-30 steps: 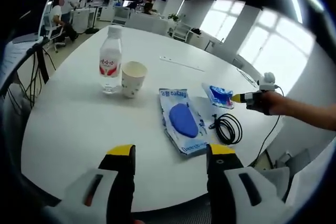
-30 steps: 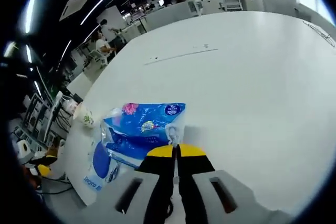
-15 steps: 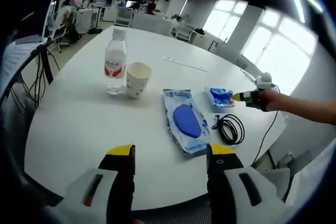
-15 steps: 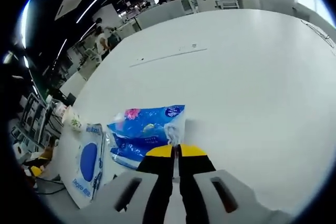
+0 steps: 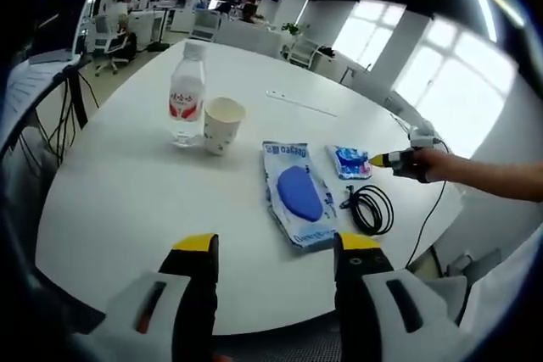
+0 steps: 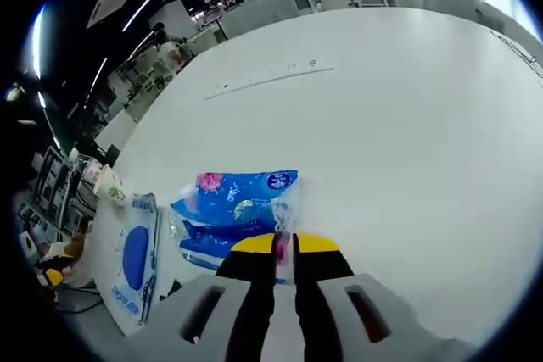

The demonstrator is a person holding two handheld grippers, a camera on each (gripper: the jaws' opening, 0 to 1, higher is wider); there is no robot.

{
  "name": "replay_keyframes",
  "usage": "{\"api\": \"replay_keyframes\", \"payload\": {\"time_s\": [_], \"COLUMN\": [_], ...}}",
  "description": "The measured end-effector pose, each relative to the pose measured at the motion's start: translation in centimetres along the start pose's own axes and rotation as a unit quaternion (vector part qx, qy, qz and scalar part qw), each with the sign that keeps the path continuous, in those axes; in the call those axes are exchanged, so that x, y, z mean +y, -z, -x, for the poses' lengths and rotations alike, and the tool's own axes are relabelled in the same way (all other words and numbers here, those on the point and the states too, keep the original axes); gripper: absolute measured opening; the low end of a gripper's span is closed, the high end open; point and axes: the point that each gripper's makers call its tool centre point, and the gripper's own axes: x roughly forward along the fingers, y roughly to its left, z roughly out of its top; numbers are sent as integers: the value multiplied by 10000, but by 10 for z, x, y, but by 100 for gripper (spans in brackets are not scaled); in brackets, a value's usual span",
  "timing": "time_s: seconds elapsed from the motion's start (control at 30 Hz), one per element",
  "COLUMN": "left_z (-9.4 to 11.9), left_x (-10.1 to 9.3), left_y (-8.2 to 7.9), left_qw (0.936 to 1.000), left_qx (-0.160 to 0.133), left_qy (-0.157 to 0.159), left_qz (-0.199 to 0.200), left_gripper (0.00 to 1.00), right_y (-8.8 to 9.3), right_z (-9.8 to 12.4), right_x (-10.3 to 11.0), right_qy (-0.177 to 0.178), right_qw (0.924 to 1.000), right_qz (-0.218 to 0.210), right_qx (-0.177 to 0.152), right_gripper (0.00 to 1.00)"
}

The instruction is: Arrange the tabletop items into an orderly group along one side of the table until the central work area is clear of visible clutter.

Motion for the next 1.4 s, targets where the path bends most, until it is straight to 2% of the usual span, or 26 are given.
{"api": "replay_keyframes", "payload": {"time_s": [0.83,1.17,1.37,1.4], "left_z": [-8,-15,-21,-21], "left_x": [-10,-16,-18,-19], "left_y": [13,21,27,28], "left_qw": [9995,9992,9987,9987], "left_qx": [57,201,300,315], "left_qy": [182,267,332,336], "left_qz": [262,219,224,207], "left_gripper": [54,54,53,53], "right_y": [0,-5,-7,-8], "right_z": [13,14,13,12], "right_x": [0,24,42,47], "right_qy": [46,-78,-196,-220], "right_qw": [9997,9968,9953,9937], "right_qz": [238,792,942,1095], "right_qx": [29,68,42,62], "right_gripper": [8,10,11,11]}}
